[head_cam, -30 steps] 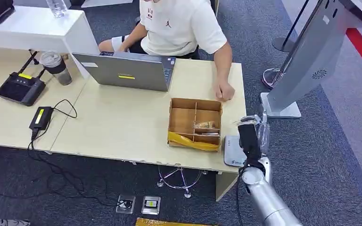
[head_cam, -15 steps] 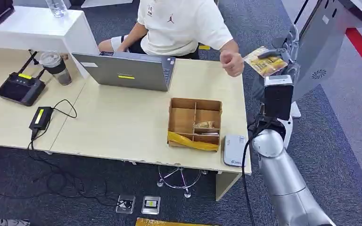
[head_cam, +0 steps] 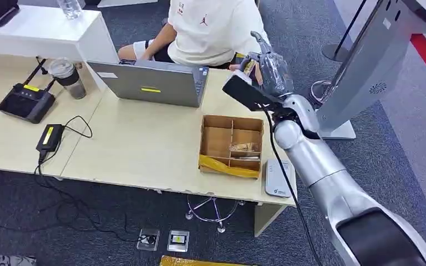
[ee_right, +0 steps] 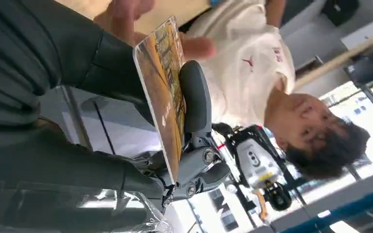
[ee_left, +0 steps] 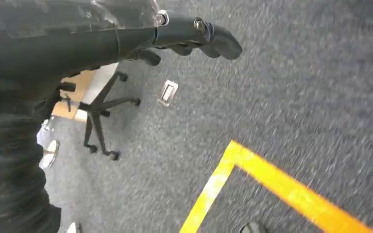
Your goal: Pass the card to the sensor for recognition and then transmit it.
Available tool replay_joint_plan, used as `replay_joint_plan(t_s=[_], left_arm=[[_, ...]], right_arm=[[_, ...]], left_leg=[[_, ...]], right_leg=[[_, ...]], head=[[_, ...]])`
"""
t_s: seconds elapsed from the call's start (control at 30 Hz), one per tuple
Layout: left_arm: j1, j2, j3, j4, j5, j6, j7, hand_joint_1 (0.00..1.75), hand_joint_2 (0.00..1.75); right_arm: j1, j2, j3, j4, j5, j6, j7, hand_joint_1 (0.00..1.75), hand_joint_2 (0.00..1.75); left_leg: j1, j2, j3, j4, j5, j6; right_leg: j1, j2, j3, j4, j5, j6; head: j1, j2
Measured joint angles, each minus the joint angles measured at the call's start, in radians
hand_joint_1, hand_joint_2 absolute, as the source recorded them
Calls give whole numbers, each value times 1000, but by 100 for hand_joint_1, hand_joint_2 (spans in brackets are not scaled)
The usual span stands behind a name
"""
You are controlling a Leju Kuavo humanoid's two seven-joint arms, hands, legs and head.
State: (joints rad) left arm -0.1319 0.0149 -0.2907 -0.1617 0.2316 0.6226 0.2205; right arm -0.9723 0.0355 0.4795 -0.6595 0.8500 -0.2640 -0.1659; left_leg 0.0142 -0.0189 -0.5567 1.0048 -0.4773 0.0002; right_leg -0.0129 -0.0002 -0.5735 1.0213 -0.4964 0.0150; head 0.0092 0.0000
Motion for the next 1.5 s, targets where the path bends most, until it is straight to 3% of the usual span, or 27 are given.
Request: replay_joint_plan(t_s=[0.37,0.43,0.5,0.53,0.57,0.6,0.83,1.1,1.2,1.5], left_arm=[[3,-2,0,0,0,-4,0,0,175],[4,-1,0,0,0,-10,-11,0,175],[5,-1,0,0,0,-13,-20,0,175],[5,-1,0,0,1,-15,-23,0,175],[5,-1,0,0,3,-17,-26,0,175],[5,0,0,0,3,-18,-26,0,175],[5,2,0,0,13,-10,-25,0,175],[5,0,1,0,29,3,3,0,175],[5,0,1,0,29,7,18,0,175],[8,-10,1,0,31,17,48,0,175]], right_arm=[[-30,-5,27,139,30,-13,31,175,175],[-30,-11,29,146,36,-16,39,147,175],[-30,-18,30,150,38,-24,48,152,175],[-30,-20,30,152,39,-28,51,68,175],[-30,-24,30,154,43,-31,53,68,175],[-30,-28,30,156,49,-33,56,0,175],[-19,-43,30,160,60,-84,62,0,175],[14,-65,-11,92,-13,-126,-9,0,175],[44,-73,-30,18,-45,-81,-1,0,175],[292,-99,-56,-521,-134,181,69,0,175]], left_leg=[[0,1,0,0,0,0],[0,1,0,0,0,0],[0,1,0,0,0,0],[0,1,0,0,0,0],[0,1,0,0,0,0],[0,1,0,0,0,0],[0,2,0,0,0,0],[0,3,1,0,0,0],[0,3,2,0,0,0],[0,3,2,0,-1,0]], right_leg=[[0,1,-1,0,0,0],[0,1,-1,0,0,0],[0,1,-1,0,1,0],[0,1,-1,0,1,0],[0,1,-1,0,1,0],[0,2,-1,0,1,0],[0,2,-2,0,1,0],[0,2,-1,0,1,0],[0,2,-1,0,1,0],[0,2,-1,0,1,0]], head=[[0,0],[1,0],[1,0],[0,0],[0,0],[0,0],[0,0],[0,0],[1,0],[0,0]])
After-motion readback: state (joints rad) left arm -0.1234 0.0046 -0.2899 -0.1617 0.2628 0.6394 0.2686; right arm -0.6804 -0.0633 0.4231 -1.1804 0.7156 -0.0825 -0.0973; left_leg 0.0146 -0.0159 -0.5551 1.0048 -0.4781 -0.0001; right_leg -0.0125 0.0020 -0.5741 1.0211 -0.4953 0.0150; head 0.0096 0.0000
